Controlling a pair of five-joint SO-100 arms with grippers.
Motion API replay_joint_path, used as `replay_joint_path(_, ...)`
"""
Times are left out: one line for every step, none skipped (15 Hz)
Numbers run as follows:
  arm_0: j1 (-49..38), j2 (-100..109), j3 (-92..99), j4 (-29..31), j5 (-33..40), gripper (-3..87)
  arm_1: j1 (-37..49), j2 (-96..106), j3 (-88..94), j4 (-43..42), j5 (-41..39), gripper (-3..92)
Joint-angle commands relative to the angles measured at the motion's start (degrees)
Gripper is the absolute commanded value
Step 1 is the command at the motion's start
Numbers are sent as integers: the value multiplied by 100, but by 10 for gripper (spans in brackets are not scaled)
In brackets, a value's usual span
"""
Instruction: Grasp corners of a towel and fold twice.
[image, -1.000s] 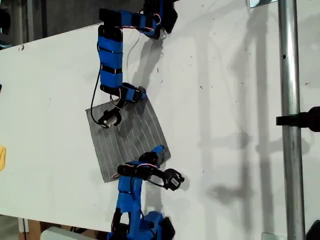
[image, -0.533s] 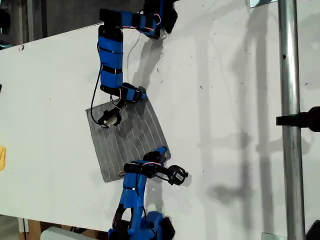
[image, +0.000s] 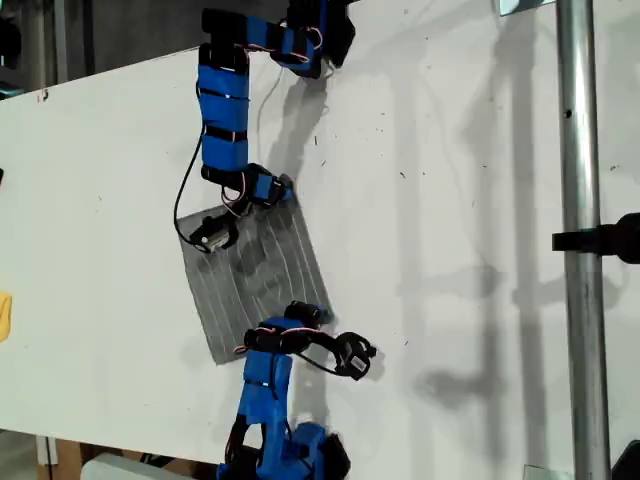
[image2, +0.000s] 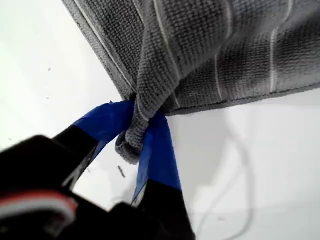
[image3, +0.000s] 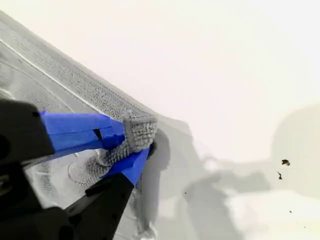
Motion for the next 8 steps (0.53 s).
replay_joint_path(712,1573,97,114,-132,-27,-976,1213,-62,800,870,-2)
replay_joint_path(949,2127,308,176,-369,-27,-1485,1626,-167,1151,1354,-2)
replay_joint_path(1204,2487,404,325,-571,-27,-2013,1960,-299,1424,1881,-2)
replay_joint_path(1424,2672,431,536,-905,-27,-2487,2109,-554,1644,2347,-2)
replay_joint_path(1547,2865,519,554,-1160,-27,-2733,2145,-791,1652,2602,-2)
replay_joint_path(1494,3015,624,536,-1248,-27,-2619,2171,-861,1547,2637,-2)
replay_joint_path(1239,3173,782,571,-1204,-27,-2241,2206,-773,1397,2452,-2)
replay_joint_path(861,3401,949,598,-967,-27,-1679,2197,-694,1248,2092,-2)
